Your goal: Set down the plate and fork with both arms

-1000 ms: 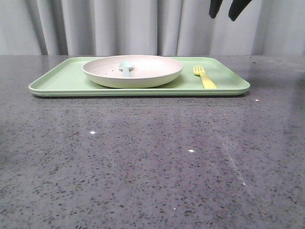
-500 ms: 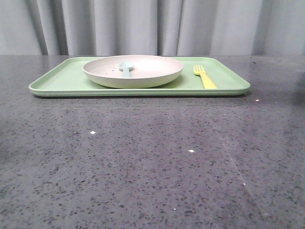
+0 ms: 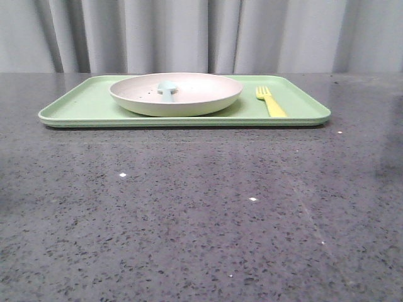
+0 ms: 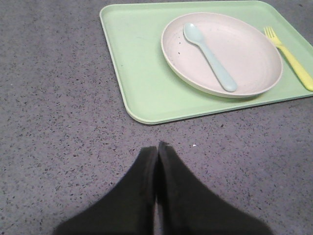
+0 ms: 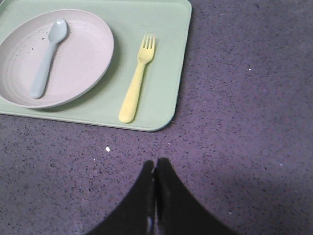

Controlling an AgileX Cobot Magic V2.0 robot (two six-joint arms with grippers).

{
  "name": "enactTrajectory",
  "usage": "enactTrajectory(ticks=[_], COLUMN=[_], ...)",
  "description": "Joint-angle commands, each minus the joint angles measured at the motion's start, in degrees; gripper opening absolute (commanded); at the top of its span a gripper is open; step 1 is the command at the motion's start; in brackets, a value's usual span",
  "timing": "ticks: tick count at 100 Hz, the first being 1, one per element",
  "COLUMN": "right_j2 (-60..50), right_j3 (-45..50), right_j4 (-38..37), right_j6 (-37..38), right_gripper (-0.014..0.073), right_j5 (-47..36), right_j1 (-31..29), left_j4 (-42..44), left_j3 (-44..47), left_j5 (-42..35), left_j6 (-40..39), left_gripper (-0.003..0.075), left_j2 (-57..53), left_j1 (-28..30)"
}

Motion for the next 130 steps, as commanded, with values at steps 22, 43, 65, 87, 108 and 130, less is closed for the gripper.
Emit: enactTrajectory(ticks=[22,43,65,87,108,130], right_j2=[-14.0,-22.6,-29.8,-36.0,-38.4,-38.4], right_j3=[9.5,16.1,21.8,25.9,26.9,26.9], right_j4=[-4.7,-4.9,-4.9,-4.9,-4.8,-4.8], right_j6=[-0.5,-0.5,-0.5,-0.5,-0.5,-0.5], right_gripper=[-0.0066,-0.0066,-0.0066,-0.0066,-0.0066,-0.0066], right_j5=[-11.9,-16.1,-16.5,-17.0,-16.5,-16.5], right_j1=[-0.2,-0.2,-0.2,-0.2,-0.2,-0.2], left_j4=[0.5,0.6,0.7,0.7,0.7,0.7], left_j3=[2.7,7.2,11.4,13.8,14.8,14.8], left_j5=[-7.7,-10.3,-11.1,-11.1,-11.1,-11.1], left_j6=[-0.6,-0.6,-0.6,-0.6,-0.6,-0.6], left_gripper=[-0.002,-0.002,-0.002,-0.002,-0.002,-0.002], left_j2=[-7.1,-13.1,-19.2,-24.2,-25.8,-25.8], left_j1=[0.0,0.0,0.0,0.0,0.0,0.0])
